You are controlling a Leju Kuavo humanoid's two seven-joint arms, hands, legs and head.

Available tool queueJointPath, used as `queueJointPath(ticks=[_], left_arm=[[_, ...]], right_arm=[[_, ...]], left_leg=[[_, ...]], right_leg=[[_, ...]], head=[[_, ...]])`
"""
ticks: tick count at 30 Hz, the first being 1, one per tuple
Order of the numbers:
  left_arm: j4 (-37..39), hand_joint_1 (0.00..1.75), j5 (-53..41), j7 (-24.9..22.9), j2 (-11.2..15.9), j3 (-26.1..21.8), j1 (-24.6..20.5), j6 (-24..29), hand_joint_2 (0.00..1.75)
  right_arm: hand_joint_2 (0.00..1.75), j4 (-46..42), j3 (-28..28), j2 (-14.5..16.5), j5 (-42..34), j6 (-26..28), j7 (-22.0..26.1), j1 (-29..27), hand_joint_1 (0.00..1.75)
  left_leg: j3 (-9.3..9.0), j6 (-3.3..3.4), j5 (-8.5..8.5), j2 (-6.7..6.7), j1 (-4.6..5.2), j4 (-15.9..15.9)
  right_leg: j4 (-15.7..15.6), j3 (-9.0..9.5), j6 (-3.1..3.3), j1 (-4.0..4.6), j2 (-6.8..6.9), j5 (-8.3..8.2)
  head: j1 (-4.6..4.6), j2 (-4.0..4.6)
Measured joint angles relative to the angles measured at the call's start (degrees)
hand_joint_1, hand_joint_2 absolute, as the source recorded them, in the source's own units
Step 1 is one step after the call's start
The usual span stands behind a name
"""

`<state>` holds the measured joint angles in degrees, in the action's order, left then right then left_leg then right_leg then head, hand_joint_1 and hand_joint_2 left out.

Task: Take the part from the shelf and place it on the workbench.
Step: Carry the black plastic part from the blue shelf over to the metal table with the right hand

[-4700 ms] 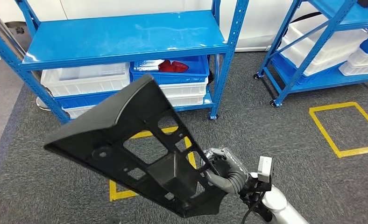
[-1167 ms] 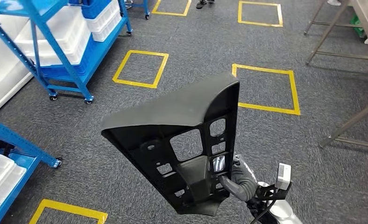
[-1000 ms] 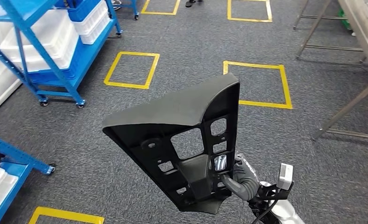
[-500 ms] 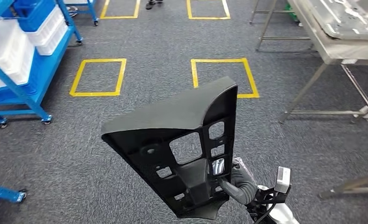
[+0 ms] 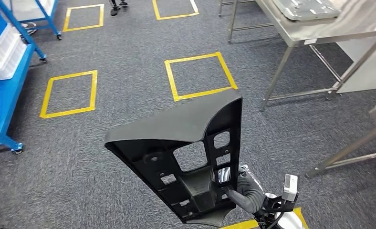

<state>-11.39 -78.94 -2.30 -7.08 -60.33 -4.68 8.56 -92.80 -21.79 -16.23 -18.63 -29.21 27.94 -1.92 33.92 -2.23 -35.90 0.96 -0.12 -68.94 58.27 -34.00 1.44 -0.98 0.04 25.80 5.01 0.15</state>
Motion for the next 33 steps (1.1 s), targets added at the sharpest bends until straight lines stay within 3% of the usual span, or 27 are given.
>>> queueJointPath(ticks=[1, 2, 3, 4, 6, 8, 10, 12, 14, 15, 19, 20, 23, 24, 25, 26, 28, 29, 31, 32, 33], left_arm=[[0.0, 0.00, 0.0, 0.8, 0.0, 0.0, 0.1, 0.2, 1.75], [0.0, 0.00, 0.1, 1.9, 0.0, 0.0, 0.3, 0.4, 1.75], [0.0, 0.00, 0.1, 3.2, 0.0, 0.0, 0.3, 0.6, 1.75], [0.0, 0.00, 0.0, 4.5, 0.0, 0.0, 0.4, 0.9, 1.75], [0.0, 0.00, -0.3, 7.0, 0.0, 0.1, 0.3, 1.5, 1.75], [0.0, 0.00, -0.8, 8.7, -0.1, 0.3, 0.2, 2.1, 1.75], [0.0, 0.00, -1.2, 9.2, -0.3, 0.6, 0.0, 2.5, 1.75], [0.0, 0.00, -1.5, 8.8, -0.5, 1.0, -0.2, 2.5, 1.75], [0.0, 0.00, -1.6, 7.8, -0.6, 1.2, -0.3, 2.3, 1.75], [0.0, 0.00, -1.6, 7.5, -0.6, 1.2, -0.3, 2.2, 1.75], [0.0, 0.00, -1.6, 7.3, -0.6, 1.3, -0.3, 2.2, 1.75], [0.0, 0.00, -1.6, 6.3, -0.5, 1.3, -0.2, 2.0, 1.75], [0.0, 0.00, -1.6, 2.3, -0.3, 1.2, 0.0, 1.1, 1.75], [0.0, 0.00, -1.6, 1.8, -0.3, 1.2, 0.0, 1.0, 1.75], [0.0, 0.00, -1.7, 1.8, -0.2, 1.3, 0.0, 0.9, 1.75], [0.0, 0.00, -1.9, 1.8, -0.2, 1.3, -0.1, 0.8, 1.75], [0.0, 0.00, -2.3, 1.8, -0.2, 1.4, -0.2, 0.5, 1.75], [0.0, 0.00, -2.4, 1.8, -0.2, 1.5, -0.2, 0.4, 1.75], [0.0, 0.00, -2.6, 1.8, -0.1, 1.5, 0.1, 0.2, 1.75], [0.0, 0.00, -2.6, 1.8, -0.1, 1.5, 0.2, 0.2, 1.75], [0.0, 0.00, -2.6, 1.8, -0.1, 1.5, 0.3, 0.2, 1.75]], right_arm=[[1.75, 0.0, 0.0, 0.0, 0.0, 0.0, 0.0, 0.0, 1.75], [1.75, 0.0, 0.0, 0.0, 0.0, -0.1, 0.0, 0.0, 1.75], [1.75, 0.0, 0.0, 0.0, 0.0, -0.2, 0.0, 0.0, 1.75], [1.75, 0.0, 0.0, 0.0, 0.0, -0.3, -0.1, 0.0, 1.75], [1.75, 0.0, 0.0, 0.0, 0.0, -0.5, -0.1, 0.1, 1.75], [1.75, 0.0, 0.0, 0.0, 0.0, -0.6, -0.1, 0.1, 1.75], [1.75, 0.0, 0.0, 0.0, 0.1, -0.7, -0.1, -0.1, 1.75], [1.75, -0.1, 0.0, 0.1, 0.2, -0.7, 0.1, -0.3, 1.75], [1.75, -0.1, 0.1, 0.2, 0.3, -0.7, 0.4, -0.3, 1.75], [1.75, -0.1, 0.1, 0.2, 0.3, -0.7, 0.5, -0.2, 1.75], [1.75, -0.1, 0.1, 0.2, 0.3, -0.7, 0.6, -0.2, 1.75], [1.75, -0.2, 0.1, 0.2, 0.3, -0.6, 0.6, -0.4, 1.75], [1.75, -1.6, 0.3, 0.3, 0.5, 0.0, 0.6, -1.0, 1.75], [1.75, -2.1, 0.4, 0.3, 0.5, 0.2, 0.7, -1.1, 1.75], [1.75, -2.1, 0.6, 0.3, 0.5, 0.3, 0.8, -1.2, 1.75], [1.75, -2.2, 0.7, 0.3, 0.5, 0.6, 0.9, -1.3, 1.75], [1.75, -2.3, 0.8, 0.2, 0.6, 1.1, 1.3, -1.3, 1.75], [1.75, -2.4, 0.8, 0.1, 0.6, 1.3, 1.4, -1.2, 1.75], [1.75, -2.4, 0.8, 0.0, 0.6, 1.4, 1.6, -1.3, 1.75], [1.75, -2.4, 0.8, 0.0, 0.7, 1.4, 1.6, -1.3, 1.75], [1.75, -2.4, 0.8, 0.0, 0.7, 1.4, 1.6, -1.4, 1.75]], left_leg=[[1.61, 0.03, -0.89, -0.32, 0.01, -3.2], [2.46, 0.14, -0.63, -0.50, 0.03, -4.5], [2.21, 0.36, 0.85, -0.69, 0.04, -3.4], [1.05, 0.66, 3.14, -1.19, 0.06, -0.2], [-1.99, 1.38, 7.01, -4.11, 0.04, 7.7], [-3.41, 1.84, 8.04, -6.11, 0.12, 11.5], [-3.70, 2.29, 8.19, -5.18, 0.15, 12.1], [-4.13, 3.05, 8.75, -3.73, -0.07, 12.9], [-4.32, 3.59, 9.06, -2.38, -0.09, 13.3], [-4.32, 3.71, 9.05, -2.03, -0.03, 13.3], [-4.31, 3.72, 9.04, -1.82, 0.01, 13.3], [-4.29, 3.68, 8.98, -1.06, 0.06, 13.3], [-4.43, 2.47, 7.79, 3.45, 0.59, 12.4], [-4.60, 2.00, 7.42, 4.48, 0.71, 12.2], [-4.76, 1.72, 7.29, 4.95, 0.67, 12.2], [-4.86, 1.35, 6.95, 4.71, 0.54, 12.0], [-3.85, 0.66, 4.76, 2.45, 0.30, 9.1], [-2.47, 0.42, 2.86, 0.91, 0.21, 5.9], [1.18, 0.31, -0.71, -0.37, 0.21, -2.0], [2.40, 0.36, -1.22, -0.50, 0.21, -4.5], [2.69, 0.49, -0.55, -0.61, 0.21, -4.8]], right_leg=[[0.0, -0.02, 0.06, 0.10, -0.75, -0.01], [0.1, -0.02, 0.09, 0.19, -1.59, -0.02], [0.2, 0.00, 0.10, 0.26, -2.42, -0.02], [0.3, 0.03, 0.09, 0.31, -3.23, -0.02], [0.4, -0.05, -0.08, 0.31, -4.69, -0.08], [0.4, -0.41, -0.68, 0.11, -5.97, -0.32], [0.2, -0.69, -1.55, -0.04, -7.14, -0.70], [1.4, -1.38, -2.12, 0.13, -5.32, 0.12], [5.0, -3.04, -2.39, 0.18, -2.07, 2.47], [6.5, -3.75, -2.48, 0.12, -1.33, 3.43], [7.6, -4.27, -2.54, 0.06, -1.11, 4.02], [10.0, -5.36, -2.69, -0.09, -0.86, 4.59], [4.6, -2.02, -2.20, 0.03, 2.92, 1.97], [0.6, 0.07, -1.76, 0.24, 3.61, 0.59], [0.5, -0.01, -1.44, 0.23, 2.90, 0.52], [0.4, -0.03, -1.15, 0.17, 2.30, 0.42], [0.1, -0.08, -0.51, 0.00, 1.22, 0.13], [0.1, -0.13, -0.27, -0.04, 0.74, 0.03], [0.1, -0.30, 0.01, 0.09, -0.54, -0.07], [0.2, -0.34, 0.06, 0.17, -1.31, -0.09], [0.2, -0.35, 0.07, 0.22, -2.12, -0.12]], head=[[0.00, 0.00], [0.00, 0.00], [0.00, 0.00], [0.00, 0.00], [-0.01, 0.00], [-0.01, 0.00], [-0.01, 0.00], [-0.01, 0.00], [-0.02, 0.00], [-0.02, 0.00], [-0.02, 0.00], [-0.02, 0.00], [0.00, 0.00], [0.00, 0.00], [0.00, 0.00], [-0.01, 0.00], [-0.01, 0.00], [-0.01, 0.00], [0.00, 0.00], [0.00, 0.00], [0.00, 0.00]])
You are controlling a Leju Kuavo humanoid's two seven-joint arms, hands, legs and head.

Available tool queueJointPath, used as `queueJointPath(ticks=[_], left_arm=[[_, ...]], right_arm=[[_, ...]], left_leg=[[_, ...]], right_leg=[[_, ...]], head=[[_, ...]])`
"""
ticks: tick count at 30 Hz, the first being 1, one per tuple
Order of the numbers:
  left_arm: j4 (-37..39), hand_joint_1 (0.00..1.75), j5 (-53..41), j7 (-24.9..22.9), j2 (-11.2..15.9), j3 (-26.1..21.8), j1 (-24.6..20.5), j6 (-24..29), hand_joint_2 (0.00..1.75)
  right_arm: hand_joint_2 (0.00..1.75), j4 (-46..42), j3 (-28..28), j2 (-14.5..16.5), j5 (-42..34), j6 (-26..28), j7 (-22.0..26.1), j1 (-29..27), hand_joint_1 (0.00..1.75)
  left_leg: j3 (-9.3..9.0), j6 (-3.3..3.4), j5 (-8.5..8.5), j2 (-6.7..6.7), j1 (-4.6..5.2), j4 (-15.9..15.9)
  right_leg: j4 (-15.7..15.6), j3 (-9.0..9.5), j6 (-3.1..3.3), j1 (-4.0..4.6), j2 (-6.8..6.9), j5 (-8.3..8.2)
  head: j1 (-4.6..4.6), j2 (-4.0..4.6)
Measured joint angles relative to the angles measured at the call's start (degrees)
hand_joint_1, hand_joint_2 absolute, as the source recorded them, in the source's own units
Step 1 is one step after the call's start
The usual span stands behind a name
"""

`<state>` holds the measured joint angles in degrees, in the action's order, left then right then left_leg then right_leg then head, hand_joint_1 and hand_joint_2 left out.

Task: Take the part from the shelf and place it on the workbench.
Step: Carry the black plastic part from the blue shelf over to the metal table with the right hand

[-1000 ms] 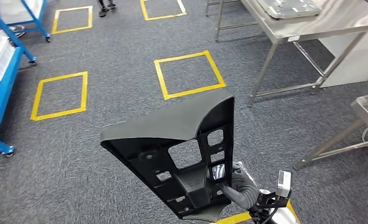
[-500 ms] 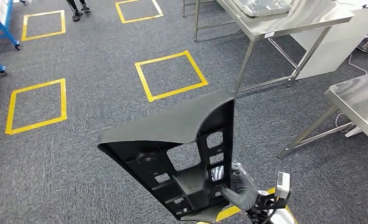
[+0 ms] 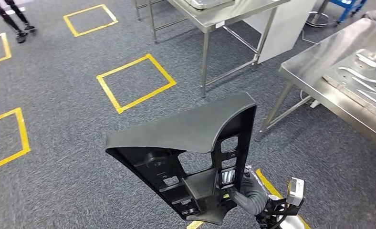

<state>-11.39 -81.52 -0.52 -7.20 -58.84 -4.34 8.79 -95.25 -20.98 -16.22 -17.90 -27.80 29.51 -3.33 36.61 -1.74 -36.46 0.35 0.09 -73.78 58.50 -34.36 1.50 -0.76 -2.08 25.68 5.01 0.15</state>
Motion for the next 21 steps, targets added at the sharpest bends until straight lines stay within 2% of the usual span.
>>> queueJointPath(ticks=[1, 2, 4, 5, 6, 7, 8, 9, 10, 12, 13, 14, 15, 16, 17, 19, 20, 21], left_arm=[[0.0, 0.00, 0.0, 0.0, 0.0, 0.0, 0.1, 0.0, 1.75], [0.0, 0.00, 0.0, 0.0, 0.0, 0.0, 0.1, 0.0, 1.75], [0.0, 0.00, 0.0, 0.0, 0.1, 0.0, 0.1, 0.0, 1.75], [0.0, 0.00, -0.2, 0.0, 0.2, 0.0, 0.1, -0.1, 1.75], [0.0, 0.00, -0.5, 0.0, 0.2, 0.1, 0.1, -0.2, 1.75], [0.0, 0.00, -0.9, 0.2, 0.2, 0.2, 0.0, -0.3, 1.75], [0.0, 0.00, -1.4, 0.6, 0.2, 0.5, -0.1, -0.3, 1.75], [0.0, 0.00, -1.7, 1.3, 0.2, 0.9, -0.1, -0.1, 1.75], [0.0, 0.00, -2.0, 2.3, 0.2, 1.3, -0.1, 0.2, 1.75], [0.0, 0.00, -2.1, 4.8, 0.2, 1.9, -0.1, 1.3, 1.75], [0.0, 0.00, -2.1, 6.0, 0.2, 2.1, -0.1, 1.8, 1.75], [0.0, 0.00, -2.2, 7.1, 0.2, 2.4, -0.4, 2.2, 1.75], [0.0, 0.00, -2.2, 7.9, 0.2, 2.6, -0.7, 2.5, 1.75], [0.0, 0.00, -2.3, 8.5, 0.2, 2.8, -1.2, 2.7, 1.75], [0.0, 0.00, -2.4, 8.8, 0.1, 3.0, -1.6, 2.8, 1.75], [0.0, 0.00, -2.5, 8.3, 0.0, 3.3, -2.4, 2.8, 1.75], [0.0, 0.00, -2.5, 7.8, 0.0, 3.4, -2.5, 2.7, 1.75], [0.0, 0.00, -2.4, 7.1, 0.0, 3.5, -2.6, 2.5, 1.75]], right_arm=[[1.75, 0.0, 0.0, 0.0, 0.0, 0.0, 0.0, 0.0, 1.75], [1.75, 0.0, 0.0, 0.0, 0.1, 0.0, 0.0, 0.0, 1.75], [1.75, 0.0, 0.0, 0.0, 0.1, 0.0, 0.1, 0.0, 1.75], [1.75, -0.1, 0.0, 0.0, 0.2, 0.2, 0.1, 0.0, 1.75], [1.75, -0.1, 0.0, 0.0, 0.2, 0.5, 0.2, -0.1, 1.75], [1.75, -0.3, 0.0, 0.0, 0.3, 0.9, 0.4, -0.4, 1.75], [1.75, -0.6, 0.1, 0.0, 0.3, 1.3, 0.6, -0.9, 1.75], [1.75, -1.0, 0.2, 0.0, 0.2, 1.6, 0.9, -1.5, 1.75], [1.75, -1.4, 0.3, 0.1, 0.1, 1.7, 1.1, -2.0, 1.75], [1.75, -2.0, 0.4, 0.1, -0.2, 1.4, 1.4, -2.7, 1.75], [1.75, -2.1, 0.5, 0.2, -0.3, 1.2, 1.5, -2.8, 1.75], [1.75, -2.2, 0.6, 0.2, -0.3, 1.0, 1.5, -3.0, 1.75], [1.75, -2.2, 0.7, 0.2, -0.4, 0.8, 1.5, -3.1, 1.75], [1.75, -2.2, 0.9, 0.2, -0.4, 0.7, 1.5, -3.1, 1.75], [1.75, -2.4, 1.0, 0.2, -0.4, 0.6, 1.4, -3.1, 1.75], [1.75, -2.7, 1.1, 0.2, -0.3, 0.7, 1.3, -2.7, 1.75], [1.75, -2.9, 1.1, 0.2, -0.3, 0.7, 1.3, -2.4, 1.75], [1.75, -3.0, 1.1, 0.2, -0.3, 0.7, 1.2, -2.2, 1.75]], left_leg=[[-0.85, 0.20, 1.80, -0.28, 0.00, 2.1], [-2.46, 0.47, 4.18, -1.10, 0.00, 5.9], [-5.50, 1.03, 7.42, -3.99, -0.06, 13.4], [-6.23, 1.25, 7.96, -5.02, -0.03, 15.4], [-6.48, 1.47, 7.94, -5.38, 0.04, 16.1], [-6.61, 1.72, 8.04, -4.82, 0.08, 16.4], [-6.77, 2.12, 8.29, -4.17, 0.03, 16.7], [-6.99, 2.56, 8.59, -3.52, -0.05, 17.1], [-7.14, 2.94, 8.87, -2.79, -0.15, 17.5], [-7.20, 3.37, 9.07, -1.21, -0.05, 17.8], [-7.15, 3.42, 9.04, -0.32, 0.05, 17.8], [-7.13, 3.42, 8.99, 0.53, 0.11, 17.8], [-7.13, 3.37, 8.91, 1.35, 0.15, 17.8], [-7.17, 3.28, 8.80, 2.13, 0.16, 17.7], [-7.26, 3.13, 8.64, 2.83, 0.17, 17.6], [-7.41, 2.61, 8.11, 4.11, 0.42, 17.3], [-7.48, 2.31, 7.84, 4.70, 0.58, 17.1], [-7.54, 2.01, 7.59, 5.31, 0.72, 17.0]], right_leg=[[0.1, 0.03, -0.01, 0.02, -0.82, -0.02], [0.1, 0.08, -0.05, 0.02, -1.58, -0.04], [0.3, -0.06, -0.39, 0.08, -3.03, -0.16], [0.3, -0.24, -0.70, 0.03, -3.66, -0.28], [0.3, -0.44, -1.11, -0.07, -4.33, -0.45], [0.1, -0.61, -1.57, -0.18, -5.02, -0.66], [0.1, -0.70, -1.87, -0.22, -4.91, -0.73], [0.6, -0.97, -2.09, -0.14, -3.86, -0.37], [2.1, -1.70, -2.22, -0.04, -2.30, 0.67], [8.5, -4.72, -2.43, -0.08, 0.84, 4.29], [12.3, -6.51, -2.62, -0.23, 1.31, 5.94], [15.0, -7.75, -2.80, -0.40, 1.51, 6.75], [15.7, -7.99, -2.95, -0.53, 1.67, 6.51], [14.2, -7.05, -3.04, -0.63, 1.99, 5.30], [10.7, -5.04, -3.05, -0.66, 2.83, 3.51], [3.1, -0.86, -2.72, -0.37, 6.08, 1.12], [0.9, 0.30, -2.45, -0.16, 7.14, 0.73], [0.2, 0.64, -2.17, 0.05, 7.51, 0.86]], head=[[0.00, 0.00], [0.00, 0.00], [-0.01, 0.00], [-0.01, 0.00], [-0.01, 0.00], [-0.01, 0.00], [-0.01, 0.00], [-0.02, 0.00], [-0.02, 0.00], [-0.02, 0.00], [-0.02, 0.00], [-0.02, 0.00], [-0.02, 0.00], [-0.02, 0.00], [-0.02, 0.00], [-0.02, 0.00], [-0.01, 0.00], [-0.01, 0.00]])
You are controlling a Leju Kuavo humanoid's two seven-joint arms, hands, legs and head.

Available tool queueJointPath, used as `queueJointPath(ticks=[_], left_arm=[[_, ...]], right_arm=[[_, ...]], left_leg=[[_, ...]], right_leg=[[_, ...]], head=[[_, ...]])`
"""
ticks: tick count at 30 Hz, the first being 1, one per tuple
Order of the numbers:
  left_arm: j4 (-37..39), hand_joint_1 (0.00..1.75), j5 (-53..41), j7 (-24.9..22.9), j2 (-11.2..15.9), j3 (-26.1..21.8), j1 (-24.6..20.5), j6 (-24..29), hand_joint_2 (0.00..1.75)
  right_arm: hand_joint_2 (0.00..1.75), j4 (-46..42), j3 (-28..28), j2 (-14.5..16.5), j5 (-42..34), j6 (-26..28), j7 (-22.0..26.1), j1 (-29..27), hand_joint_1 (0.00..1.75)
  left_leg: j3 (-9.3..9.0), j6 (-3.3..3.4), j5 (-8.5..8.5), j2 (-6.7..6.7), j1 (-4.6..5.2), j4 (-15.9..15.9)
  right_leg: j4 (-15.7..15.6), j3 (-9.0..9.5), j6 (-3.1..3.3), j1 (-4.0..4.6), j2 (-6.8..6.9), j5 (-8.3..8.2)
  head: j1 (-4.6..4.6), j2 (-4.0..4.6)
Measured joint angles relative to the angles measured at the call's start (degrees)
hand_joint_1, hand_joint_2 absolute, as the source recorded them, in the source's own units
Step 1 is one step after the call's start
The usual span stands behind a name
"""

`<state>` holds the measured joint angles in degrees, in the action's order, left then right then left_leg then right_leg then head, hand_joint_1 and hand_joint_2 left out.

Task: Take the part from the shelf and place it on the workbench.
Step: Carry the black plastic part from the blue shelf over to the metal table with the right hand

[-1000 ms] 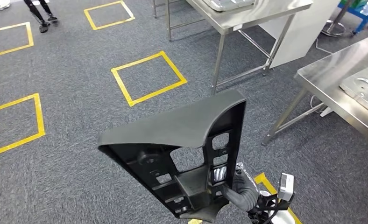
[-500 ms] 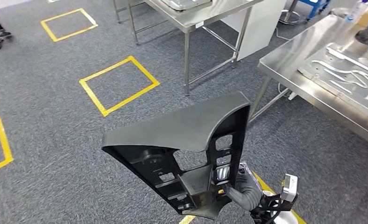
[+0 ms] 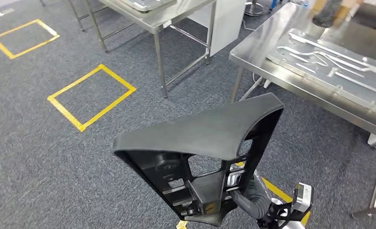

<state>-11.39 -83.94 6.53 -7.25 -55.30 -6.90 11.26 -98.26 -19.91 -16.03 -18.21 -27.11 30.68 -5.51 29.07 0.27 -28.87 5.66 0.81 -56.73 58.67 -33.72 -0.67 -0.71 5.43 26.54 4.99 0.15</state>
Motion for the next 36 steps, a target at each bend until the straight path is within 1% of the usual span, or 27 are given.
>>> queueJointPath(ticks=[2, 4, 6, 7, 8, 9, 10, 11, 13, 15, 17, 18, 20, 21, 22, 23, 24, 25, 26, 28, 29, 30, 31, 32, 33, 34, 36], left_arm=[[0.0, 0.00, 0.4, -2.7, 0.0, 0.1, 0.2, -1.2, 1.75], [0.0, 0.00, 0.9, -6.2, 0.1, -0.1, 0.7, -3.0, 1.75], [0.0, 0.00, 1.1, -8.0, 0.2, -0.4, 0.8, -4.1, 1.75], [0.0, 0.00, 1.1, -7.9, 0.2, -0.6, 0.7, -4.2, 1.75], [0.0, 0.00, 1.0, -7.5, 0.2, -0.6, 0.5, -4.1, 1.75], [0.0, 0.00, 0.9, -6.8, 0.3, -0.6, 0.5, -3.9, 1.75], [0.0, 0.00, 0.7, -5.8, 0.3, -0.6, 0.5, -3.5, 1.75], [0.0, 0.00, 0.4, -4.7, 0.4, -0.6, 0.7, -3.0, 1.75], [0.0, 0.00, -0.3, -2.5, 0.5, -0.4, 1.4, -2.3, 1.75], [0.0, 0.00, -0.7, -1.0, 0.5, 0.0, 1.8, -1.8, 1.75], [0.0, 0.00, -0.8, -0.4, 0.5, 0.4, 1.8, -1.6, 1.75], [0.0, 0.00, -0.8, -0.2, 0.4, 0.6, 1.6, -1.6, 1.75], [0.0, 0.00, -0.7, -0.3, 0.1, 0.8, 1.2, -1.7, 1.75], [0.0, 0.00, -0.7, -0.6, 0.0, 0.9, 1.1, -1.8, 1.75], [0.0, 0.00, -0.6, -0.9, -0.1, 0.9, 1.1, -2.0, 1.75], [0.0, 0.00, -0.4, -1.5, -0.1, 0.9, 1.2, -2.2, 1.75], [0.0, 0.00, -0.1, -2.2, -0.1, 0.8, 1.4, -2.5, 1.75], [0.0, 0.00, 0.4, -2.9, -0.1, 0.8, 1.5, -2.7, 1.75], [0.0, 0.00, 0.9, -3.7, -0.1, 0.6, 1.5, -3.0, 1.75], [0.0, 0.00, 1.6, -5.0, -0.1, 0.3, 1.6, -3.5, 1.75], [0.0, 0.00, 1.8, -5.5, -0.1, 0.1, 1.7, -3.8, 1.75], [0.0, 0.00, 1.8, -6.2, -0.1, -0.1, 1.7, -4.1, 1.75], [0.0, 0.00, 1.7, -7.0, -0.1, -0.2, 1.7, -4.6, 1.75], [0.0, 0.00, 1.6, -7.7, -0.1, -0.3, 1.6, -4.9, 1.75], [0.0, 0.00, 1.4, -8.2, -0.1, -0.4, 1.5, -5.2, 1.75], [0.0, 0.00, 1.3, -8.5, -0.1, -0.4, 1.4, -5.4, 1.75], [0.0, 0.00, 1.3, -8.3, -0.1, -0.4, 1.3, -5.5, 1.75]], right_arm=[[1.75, 0.0, 0.0, 0.0, 0.0, 0.0, -0.1, 0.2, 1.75], [1.75, 0.2, -0.2, 0.0, -0.2, 0.0, -0.1, 0.6, 1.75], [1.75, 0.6, -0.4, -0.1, -0.4, 0.2, 0.0, 1.1, 1.75], [1.75, 0.9, -0.5, -0.1, -0.5, 0.3, 0.1, 1.3, 1.75], [1.75, 1.1, -0.5, -0.1, -0.4, 0.5, 0.1, 1.3, 1.75], [1.75, 1.3, -0.6, -0.1, -0.4, 0.5, 0.1, 1.2, 1.75], [1.75, 1.5, -0.6, -0.1, -0.3, 0.7, 0.1, 1.2, 1.75], [1.75, 1.6, -0.7, -0.1, -0.3, 0.9, 0.1, 1.1, 1.75], [1.75, 1.6, -0.7, -0.1, -0.1, 1.3, -0.1, 1.1, 1.75], [1.75, 1.5, -0.8, -0.1, 0.0, 1.5, -0.3, 0.9, 1.75], [1.75, 1.5, -0.8, -0.1, 0.1, 1.4, -0.7, 0.7, 1.75], [1.75, 1.5, -0.8, -0.1, 0.2, 1.4, -0.9, 0.6, 1.75], [1.75, 1.5, -0.8, 0.1, 0.4, 1.3, -1.3, 1.1, 1.75], [1.75, 1.6, -0.8, 0.2, 0.5, 1.3, -1.4, 1.4, 1.75], [1.75, 1.7, -0.8, 0.3, 0.6, 1.3, -1.4, 1.8, 1.75], [1.75, 1.9, -0.8, 0.3, 0.6, 1.3, -1.5, 2.0, 1.75], [1.75, 2.1, -0.9, 0.4, 0.6, 1.2, -1.6, 2.2, 1.75], [1.75, 2.4, -0.9, 0.4, 0.6, 1.1, -1.7, 2.3, 1.75], [1.75, 2.7, -0.9, 0.4, 0.6, 0.9, -1.8, 2.5, 1.75], [1.75, 3.3, -0.9, 0.4, 0.6, 0.5, -1.9, 3.5, 1.75], [1.75, 3.5, -0.9, 0.4, 0.6, 0.4, -2.0, 4.2, 1.75], [1.75, 3.8, -0.9, 0.4, 0.6, 0.3, -2.0, 4.8, 1.75], [1.75, 4.0, -0.9, 0.4, 0.6, 0.2, -2.1, 5.2, 1.75], [1.75, 4.2, -0.9, 0.4, 0.7, 0.2, -2.1, 5.3, 1.75], [1.75, 4.3, -0.9, 0.4, 0.8, 0.2, -2.2, 5.4, 1.75], [1.75, 4.2, -0.9, 0.4, 1.0, 0.2, -2.4, 5.4, 1.75], [1.75, 3.7, -0.9, 0.3, 1.3, 0.1, -3.1, 5.4, 1.75]], left_leg=[[-0.33, -0.61, -0.41, 0.93, -0.05, 0.0], [0.03, -1.35, -1.96, -0.86, -0.31, -1.7], [2.38, -1.86, -5.45, -3.68, -0.47, -7.5], [4.01, -1.97, -7.25, -4.23, -0.47, -11.3], [5.30, -2.01, -8.30, -4.44, -0.47, -14.5], [5.89, -2.00, -8.27, -4.52, -0.48, -15.9], [5.54, -1.92, -7.07, -4.67, -0.51, -15.2], [4.35, -1.80, -4.96, -5.10, -0.57, -12.5], [1.52, -1.44, -1.20, -7.97, -0.85, -5.4], [0.24, -0.97, -0.39, -10.21, -0.95, -1.6], [0.00, -0.28, -0.54, -9.63, -0.85, -0.7], [-0.13, 0.20, -0.24, -9.01, -0.86, -0.4], [-0.34, 1.19, 0.33, -7.61, -0.93, 0.4], [-0.38, 1.47, 0.46, -6.83, -0.80, 0.5], [-0.33, 1.64, 0.47, -6.06, -0.66, 0.5], [-0.29, 1.68, 0.45, -5.28, -0.53, 0.5], [-0.27, 1.69, 0.41, -4.53, -0.46, 0.5], [-0.26, 1.66, 0.36, -3.80, -0.42, 0.5], [-0.29, 1.57, 0.28, -3.15, -0.41, 0.4], [-0.38, 1.21, -0.02, -2.03, -0.24, 0.2], [-0.36, 0.95, -0.20, -1.56, -0.08, 0.1], [-0.37, 0.68, -0.38, -1.08, 0.08, 0.0], [-0.39, 0.44, -0.51, -0.56, 0.22, 0.0], [-0.52, 0.23, -0.61, 0.01, 0.26, 0.0], [-0.62, -0.07, -0.86, -0.03, 0.20, -0.2], [-0.42, -0.40, -1.47, -0.81, 0.12, -0.9], [1.66, -1.04, -4.33, -3.47, -0.07, -5.8]], right_leg=[[-0.1, -0.09, 0.59, 0.04, -1.57, -0.16], [-0.4, -0.14, 1.20, -0.15, -2.92, -0.45], [-0.6, -0.21, 1.61, -0.20, -4.00, -0.62], [-0.6, -0.25, 1.73, -0.14, -4.54, -0.64], [-0.5, -0.24, 1.79, -0.08, -5.14, -0.63], [-0.5, -0.22, 1.82, -0.05, -5.86, -0.62], [-0.4, -0.19, 1.80, -0.05, -6.67, -0.61], [-0.3, -0.16, 1.76, -0.07, -7.53, -0.60], [0.0, -0.33, 1.47, -0.12, -9.20, -0.63], [0.2, -0.97, 0.75, -0.25, -10.68, -0.96], [0.0, -1.52, -0.19, -0.41, -11.96, -1.55], [0.0, -1.74, -0.49, -0.41, -11.62, -1.54], [3.0, -3.18, -0.82, -0.25, -9.09, 0.22], [6.1, -4.64, -0.88, -0.27, -7.42, 1.96], [9.9, -6.37, -1.00, -0.33, -6.47, 3.78], [13.4, -7.90, -1.13, -0.43, -6.07, 5.08], [15.3, -8.66, -1.21, -0.51, -5.85, 5.50], [15.2, -8.37, -1.24, -0.57, -5.63, 4.93], [12.9, -6.94, -1.19, -0.59, -5.24, 3.51], [5.3, -2.54, -0.85, -0.31, -3.01, 0.50], [2.4, -0.89, -0.54, -0.06, -1.84, -0.18], [0.6, -0.02, -0.25, 0.21, -1.02, -0.30], [-0.1, 0.16, 0.00, 0.48, -0.82, -0.03], [-0.3, 0.08, 0.32, 0.46, -1.36, -0.03], [-0.5, 0.08, 0.56, 0.36, -1.88, -0.12], [-0.7, 0.14, 0.81, 0.22, -2.40, -0.22], [-0.9, 0.30, 1.32, -0.03, -3.39, -0.39]], head=[[0.00, 0.00], [0.00, 0.00], [0.01, 0.00], [0.01, 0.00], [0.01, 0.00], [0.01, 0.00], [0.01, 0.00], [0.01, 0.00], [0.01, 0.00], [0.01, 0.00], [0.01, 0.00], [0.00, 0.00], [-0.01, 0.00], [-0.01, 0.00], [-0.01, 0.00], [-0.01, 0.00], [-0.01, 0.00], [-0.01, 0.00], [-0.01, 0.00], [-0.01, 0.00], [-0.01, 0.00], [-0.01, 0.00], [0.00, 0.00], [0.00, 0.00], [0.00, 0.00], [0.00, 0.00], [0.01, 0.00]])
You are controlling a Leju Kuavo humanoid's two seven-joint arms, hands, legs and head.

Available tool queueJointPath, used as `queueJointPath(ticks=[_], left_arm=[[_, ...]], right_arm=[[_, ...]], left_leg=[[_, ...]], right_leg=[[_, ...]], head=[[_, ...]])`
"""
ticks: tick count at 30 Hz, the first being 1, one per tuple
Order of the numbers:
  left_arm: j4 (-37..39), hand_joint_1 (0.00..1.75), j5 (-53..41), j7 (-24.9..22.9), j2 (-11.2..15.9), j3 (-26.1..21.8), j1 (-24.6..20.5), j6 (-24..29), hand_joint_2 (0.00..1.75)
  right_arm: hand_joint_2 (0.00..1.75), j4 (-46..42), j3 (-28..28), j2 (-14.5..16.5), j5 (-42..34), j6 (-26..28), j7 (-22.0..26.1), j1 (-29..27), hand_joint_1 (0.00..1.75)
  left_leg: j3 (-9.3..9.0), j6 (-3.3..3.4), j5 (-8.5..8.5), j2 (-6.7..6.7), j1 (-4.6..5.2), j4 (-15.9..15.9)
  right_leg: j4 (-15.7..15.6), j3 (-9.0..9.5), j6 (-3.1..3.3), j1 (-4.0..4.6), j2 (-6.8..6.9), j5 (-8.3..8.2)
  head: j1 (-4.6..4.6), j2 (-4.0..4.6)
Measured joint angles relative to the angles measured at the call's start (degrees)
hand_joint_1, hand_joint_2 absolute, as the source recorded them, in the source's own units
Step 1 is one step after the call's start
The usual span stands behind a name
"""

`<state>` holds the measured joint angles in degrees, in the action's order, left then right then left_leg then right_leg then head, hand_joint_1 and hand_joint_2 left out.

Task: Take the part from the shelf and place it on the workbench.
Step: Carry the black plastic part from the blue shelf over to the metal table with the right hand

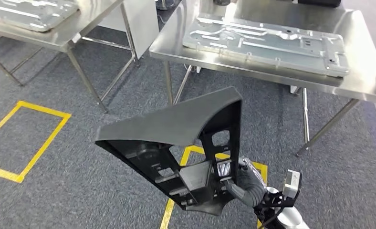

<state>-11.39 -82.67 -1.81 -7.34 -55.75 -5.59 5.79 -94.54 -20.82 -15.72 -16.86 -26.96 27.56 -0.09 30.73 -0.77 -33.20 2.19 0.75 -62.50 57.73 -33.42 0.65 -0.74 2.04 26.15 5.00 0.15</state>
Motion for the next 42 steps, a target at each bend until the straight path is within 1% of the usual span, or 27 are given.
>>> queueJointPath(ticks=[2, 3, 4, 5, 6, 8, 10, 12, 14, 16, 17, 18, 19, 20, 21, 23, 25, 27, 29, 31, 33, 34, 35, 36, 38, 40, 42], left_arm=[[0.0, 0.00, 0.3, 1.3, -0.1, -0.1, -0.1, 0.6, 1.75], [0.0, 0.00, 0.5, 2.2, -0.1, -0.2, 0.0, 1.1, 1.75], [0.0, 0.00, 0.6, 3.1, -0.2, -0.3, 0.1, 1.6, 1.75], [0.0, 0.00, 0.7, 4.1, -0.2, -0.3, 0.3, 2.1, 1.75], [0.0, 0.00, 0.7, 5.2, -0.3, -0.3, 0.3, 2.6, 1.75], [0.0, 0.00, 0.7, 7.5, -0.7, -0.3, 0.2, 3.2, 1.75], [0.0, 0.00, 0.6, 8.8, -1.3, -0.3, -0.4, 3.4, 1.75], [0.0, 0.00, 0.5, 8.9, -1.8, -0.2, -1.2, 3.3, 1.75], [0.0, 0.00, 0.4, 8.2, -2.5, -0.1, -1.8, 3.0, 1.75], [0.0, 0.00, 0.3, 7.0, -2.9, -0.1, -1.6, 2.6, 1.75], [0.0, 0.00, 0.3, 6.5, -3.0, -0.1, -1.3, 2.4, 1.75], [0.0, 0.00, 0.3, 5.7, -3.0, -0.1, -0.9, 2.1, 1.75], [0.0, 0.00, 0.3, 4.9, -3.0, -0.1, -0.6, 1.8, 1.75], [0.0, 0.00, 0.3, 3.7, -3.0, -0.1, -0.4, 1.4, 1.75], [0.0, 0.00, 0.2, 2.4, -3.0, -0.1, -0.3, 0.9, 1.75], [0.0, 0.00, 0.3, 0.2, -3.0, -0.2, -0.3, 0.2, 1.75], [0.0, 0.00, 0.5, -1.0, -3.0, -0.2, -0.3, -0.2, 1.75], [0.0, 0.00, 0.7, -1.2, -2.9, -0.3, -0.3, 0.0, 1.75], [0.0, 0.00, 1.0, -0.3, -2.8, -0.4, -0.3, 0.6, 1.75], [0.0, 0.00, 1.5, 1.7, -2.8, -0.5, -0.2, 1.6, 1.75], [0.0, 0.00, 2.1, 4.2, -2.8, -0.7, -0.2, 3.0, 1.75], [0.0, 0.00, 2.4, 5.5, -2.8, -0.8, -0.3, 3.7, 1.75], [0.0, 0.00, 2.6, 6.4, -2.8, -0.8, -0.3, 4.3, 1.75], [0.0, 0.00, 2.7, 7.1, -2.8, -0.9, -0.3, 4.8, 1.75], [0.0, 0.00, 2.8, 7.9, -2.8, -1.0, -0.3, 5.3, 1.75], [0.0, 0.00, 2.9, 8.3, -2.9, -1.1, -0.3, 5.4, 1.75], [0.0, 0.00, 2.8, 8.6, -2.9, -1.2, -0.5, 5.4, 1.75]], right_arm=[[1.75, -0.5, 0.0, 0.0, 0.2, -0.4, -0.9, 0.0, 1.75], [1.75, -0.7, 0.0, 0.0, 0.3, -0.6, -1.4, 0.0, 1.75], [1.75, -0.7, -0.1, 0.0, 0.4, -0.9, -1.6, -0.1, 1.75], [1.75, -0.7, -0.1, 0.0, 0.4, -1.1, -1.8, -0.1, 1.75], [1.75, -0.7, -0.1, -0.1, 0.4, -1.2, -2.0, 0.0, 1.75], [1.75, -0.7, -0.2, -0.1, 0.5, -1.2, -2.2, 0.2, 1.75], [1.75, -0.7, -0.2, -0.1, 0.5, -1.1, -2.4, 0.5, 1.75], [1.75, -0.7, -0.3, 0.0, 0.5, -0.9, -2.6, 0.7, 1.75], [1.75, -0.7, -0.3, 0.1, 0.5, -0.5, -2.8, 1.1, 1.75], [1.75, -0.7, -0.4, 0.2, 0.3, -0.2, -3.1, 1.6, 1.75], [1.75, -0.7, -0.5, 0.2, 0.3, -0.1, -3.2, 1.7, 1.75], [1.75, -0.7, -0.5, 0.2, 0.3, -0.1, -3.3, 1.7, 1.75], [1.75, -0.7, -0.6, 0.2, 0.3, 0.0, -3.4, 1.6, 1.75], [1.75, -0.7, -0.6, 0.2, 0.3, 0.2, -3.4, 1.5, 1.75], [1.75, -0.8, -0.6, 0.2, 0.4, 0.4, -3.4, 1.3, 1.75], [1.75, -1.1, -0.7, 0.2, 0.6, 0.7, -3.3, 1.0, 1.75], [1.75, -1.4, -0.7, 0.2, 0.6, 0.7, -3.2, 0.8, 1.75], [1.75, -1.5, -0.7, 0.2, 0.6, 0.4, -3.2, 0.5, 1.75], [1.75, -1.4, -0.7, 0.2, 0.4, -0.1, -3.2, 0.4, 1.75], [1.75, -1.2, -0.7, 0.0, 0.1, -0.8, -3.3, 0.7, 1.75], [1.75, -0.6, -0.8, 0.0, -0.2, -1.6, -3.4, 1.1, 1.75], [1.75, -0.3, -0.8, 0.0, -0.4, -1.9, -3.6, 1.4, 1.75], [1.75, 0.1, -0.9, 0.0, -0.5, -2.1, -3.7, 1.7, 1.75], [1.75, 0.5, -0.9, 0.0, -0.6, -2.3, -3.9, 2.2, 1.75], [1.75, 1.1, -1.0, 0.0, -0.8, -2.4, -4.1, 3.2, 1.75], [1.75, 1.7, -1.1, 0.0, -0.9, -2.5, -4.2, 4.1, 1.75], [1.75, 2.3, -1.2, 0.0, -0.9, -2.5, -4.1, 4.4, 1.75]], left_leg=[[3.64, -0.32, -3.22, -1.44, -0.06, -7.7], [4.97, -0.40, -3.68, -1.61, -0.11, -10.3], [5.42, -0.44, -2.95, -1.74, -0.20, -10.8], [4.94, -0.43, -1.19, -2.00, -0.33, -9.2], [3.71, -0.40, 1.23, -2.63, -0.52, -5.8], [1.26, -0.24, 4.49, -5.35, -0.95, 1.1], [0.54, 0.26, 5.00, -6.92, -1.02, 3.8], [0.47, 1.19, 5.31, -5.95, -0.90, 4.3], [0.29, 2.12, 5.85, -4.69, -0.88, 4.9], [0.32, 2.58, 6.07, -3.26, -0.71, 5.2], [0.37, 2.67, 6.04, -2.49, -0.59, 5.1], [0.40, 2.73, 5.99, -1.73, -0.48, 5.1], [0.41, 2.78, 5.92, -1.00, -0.40, 5.1], [0.39, 2.78, 5.84, -0.36, -0.36, 5.1], [0.30, 2.73, 5.74, 0.22, -0.34, 5.1], [0.07, 2.39, 5.45, 1.18, -0.16, 5.0], [-0.13, 1.86, 5.15, 2.11, 0.09, 4.9], [-0.38, 1.25, 4.87, 3.14, 0.16, 5.0], [-0.11, 0.50, 3.62, 2.03, 0.00, 3.5], [2.31, -0.10, 0.37, -0.48, -0.24, -2.2], [5.74, -0.35, -2.58, -1.51, -0.31, -9.4], [6.59, -0.37, -2.67, -1.64, -0.33, -11.1], [6.41, -0.33, -1.54, -1.74, -0.36, -10.5], [5.24, -0.22, 0.54, -2.08, -0.41, -7.7], [2.10, 0.08, 4.38, -4.54, -0.66, 0.1], [0.73, 0.54, 5.49, -6.58, -0.80, 4.0], [0.60, 1.26, 5.60, -6.04, -0.72, 4.4]], right_leg=[[0.0, 0.02, 0.27, 0.04, -1.24, -0.01], [0.0, 0.06, 0.30, 0.07, -2.01, -0.01], [0.1, 0.12, 0.29, 0.06, -2.86, 0.00], [0.2, 0.21, 0.24, 0.04, -3.75, 0.02], [0.3, 0.28, 0.15, -0.01, -4.58, 0.07], [0.8, 0.09, -0.32, -0.02, -6.08, 0.18], [1.0, -0.51, -1.11, -0.13, -7.29, -0.01], [0.9, -0.96, -1.93, -0.34, -7.97, -0.36], [2.7, -1.96, -2.28, -0.32, -6.04, 0.88], [8.8, -4.78, -2.39, -0.29, -3.35, 4.27], [12.6, -6.53, -2.49, -0.34, -2.83, 5.90], [15.5, -7.79, -2.58, -0.42, -2.58, 6.77], [16.5, -8.17, -2.62, -0.48, -2.41, 6.64], [15.1, -7.39, -2.59, -0.52, -2.17, 5.49], [11.8, -5.55, -2.47, -0.51, -1.60, 3.66], [4.0, -1.44, -2.04, -0.07, 1.06, 0.93], [0.7, 0.16, -1.59, 0.52, 2.57, 0.46], [0.4, 0.14, -1.14, 0.59, 1.37, 0.34], [0.0, 0.28, -0.62, 0.28, 0.12, 0.05], [-0.2, 0.32, -0.18, 0.08, -1.03, -0.13], [-0.2, 0.25, 0.00, 0.10, -2.32, -0.16], [-0.1, 0.25, 0.01, 0.11, -3.03, -0.17], [-0.1, 0.28, -0.02, 0.10, -3.82, -0.18], [0.0, 0.32, -0.07, 0.07, -4.64, -0.17], [0.4, 0.14, -0.37, 0.02, -6.14, -0.16], [0.6, -0.37, -1.02, -0.09, -7.35, -0.33], [0.4, -0.76, -1.85, -0.25, -8.37, -0.71]], head=[[0.01, 0.00], [0.01, 0.00], [0.01, 0.00], [0.01, 0.00], [0.01, 0.00], [0.01, 0.00], [0.01, 0.00], [0.01, 0.00], [0.00, 0.00], [-0.01, 0.00], [0.00, 0.00], [0.00, 0.00], [0.00, 0.00], [0.01, 0.00], [0.01, 0.00], [0.01, 0.00], [0.01, 0.00], [0.01, 0.00], [0.01, 0.00], [0.01, 0.00], [0.01, 0.00], [0.01, 0.00], [0.01, 0.00], [0.01, 0.00], [0.01, 0.00], [0.01, 0.00], [0.01, 0.00]])
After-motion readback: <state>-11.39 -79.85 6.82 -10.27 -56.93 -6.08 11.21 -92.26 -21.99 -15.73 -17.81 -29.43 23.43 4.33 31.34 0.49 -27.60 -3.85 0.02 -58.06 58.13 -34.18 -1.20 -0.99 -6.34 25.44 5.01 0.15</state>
